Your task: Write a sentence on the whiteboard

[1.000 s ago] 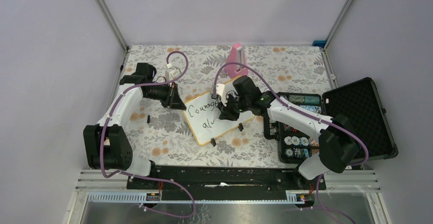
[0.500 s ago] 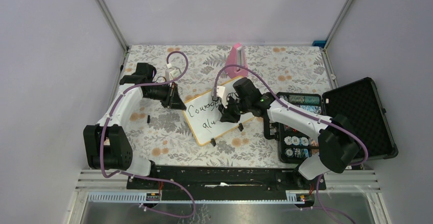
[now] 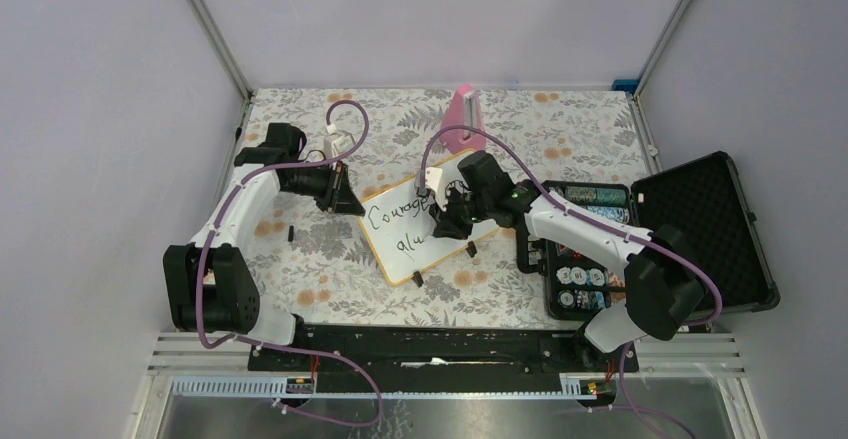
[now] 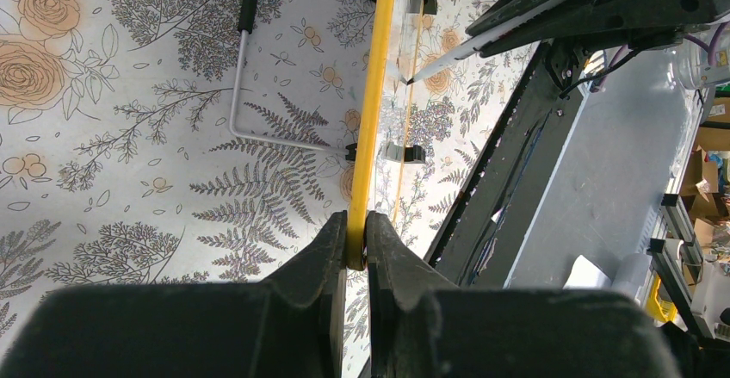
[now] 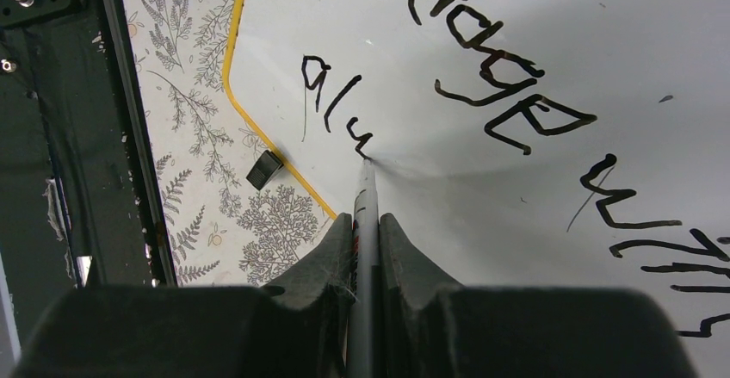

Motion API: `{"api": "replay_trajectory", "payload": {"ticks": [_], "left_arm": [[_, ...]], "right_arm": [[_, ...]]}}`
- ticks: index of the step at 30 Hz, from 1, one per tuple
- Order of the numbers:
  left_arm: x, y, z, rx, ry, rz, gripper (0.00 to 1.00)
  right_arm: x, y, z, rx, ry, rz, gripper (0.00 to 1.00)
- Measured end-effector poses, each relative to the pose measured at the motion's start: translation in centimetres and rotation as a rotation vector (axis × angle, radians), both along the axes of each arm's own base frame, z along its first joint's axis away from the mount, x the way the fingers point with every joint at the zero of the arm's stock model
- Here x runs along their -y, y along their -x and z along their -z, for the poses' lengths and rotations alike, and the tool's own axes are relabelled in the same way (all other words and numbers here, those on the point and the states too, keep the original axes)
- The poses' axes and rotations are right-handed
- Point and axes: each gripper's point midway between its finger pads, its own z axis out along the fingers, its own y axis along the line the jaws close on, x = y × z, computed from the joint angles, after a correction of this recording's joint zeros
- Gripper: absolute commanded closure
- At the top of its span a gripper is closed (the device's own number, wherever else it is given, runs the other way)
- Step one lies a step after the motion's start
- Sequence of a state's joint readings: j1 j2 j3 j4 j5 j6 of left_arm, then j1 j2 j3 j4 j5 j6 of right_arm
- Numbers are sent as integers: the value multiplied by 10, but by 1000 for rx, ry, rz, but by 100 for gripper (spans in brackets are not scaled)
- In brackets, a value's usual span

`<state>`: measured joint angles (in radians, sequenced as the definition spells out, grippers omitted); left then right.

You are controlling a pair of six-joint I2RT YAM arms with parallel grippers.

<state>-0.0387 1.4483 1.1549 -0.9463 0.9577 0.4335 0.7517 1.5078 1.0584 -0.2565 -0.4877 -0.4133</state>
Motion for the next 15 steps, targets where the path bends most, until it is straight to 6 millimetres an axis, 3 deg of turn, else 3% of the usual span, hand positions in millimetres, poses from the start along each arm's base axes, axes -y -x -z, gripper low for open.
{"api": "replay_trajectory", "payload": {"ticks": [15], "left_arm": [[0,0,0,0,0,0,100]], "right_arm": [[-8,-6,-19,13,-44,-6,100]]}}
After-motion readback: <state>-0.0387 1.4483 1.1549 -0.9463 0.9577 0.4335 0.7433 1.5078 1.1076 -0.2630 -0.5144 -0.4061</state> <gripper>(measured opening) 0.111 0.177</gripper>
